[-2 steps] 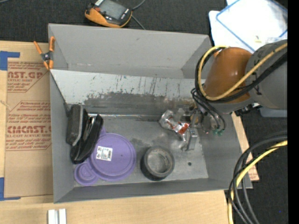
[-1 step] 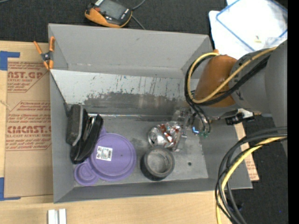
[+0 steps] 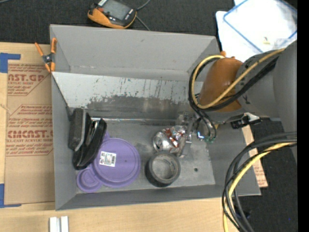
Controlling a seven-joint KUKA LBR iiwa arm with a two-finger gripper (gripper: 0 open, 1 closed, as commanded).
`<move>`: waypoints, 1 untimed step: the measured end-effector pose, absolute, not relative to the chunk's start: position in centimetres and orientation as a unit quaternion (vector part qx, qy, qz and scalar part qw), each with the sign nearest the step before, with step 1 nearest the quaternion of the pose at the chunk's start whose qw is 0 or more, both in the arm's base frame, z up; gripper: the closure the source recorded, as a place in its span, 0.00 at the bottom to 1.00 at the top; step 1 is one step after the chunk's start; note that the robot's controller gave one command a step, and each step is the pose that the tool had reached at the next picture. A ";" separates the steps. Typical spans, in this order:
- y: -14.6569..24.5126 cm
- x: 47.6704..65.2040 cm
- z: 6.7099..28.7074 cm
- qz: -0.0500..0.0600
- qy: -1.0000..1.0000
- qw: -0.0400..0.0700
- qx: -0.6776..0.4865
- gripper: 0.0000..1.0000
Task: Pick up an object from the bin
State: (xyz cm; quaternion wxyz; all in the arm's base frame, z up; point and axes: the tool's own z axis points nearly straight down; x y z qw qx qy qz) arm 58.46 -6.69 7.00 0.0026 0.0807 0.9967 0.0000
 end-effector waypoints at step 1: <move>-7.2 58.7 7.0 0.000 0.996 0.003 0.093 0.00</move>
Offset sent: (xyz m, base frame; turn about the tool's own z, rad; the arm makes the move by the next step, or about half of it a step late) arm 0.0004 -0.0006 0.0000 0.0026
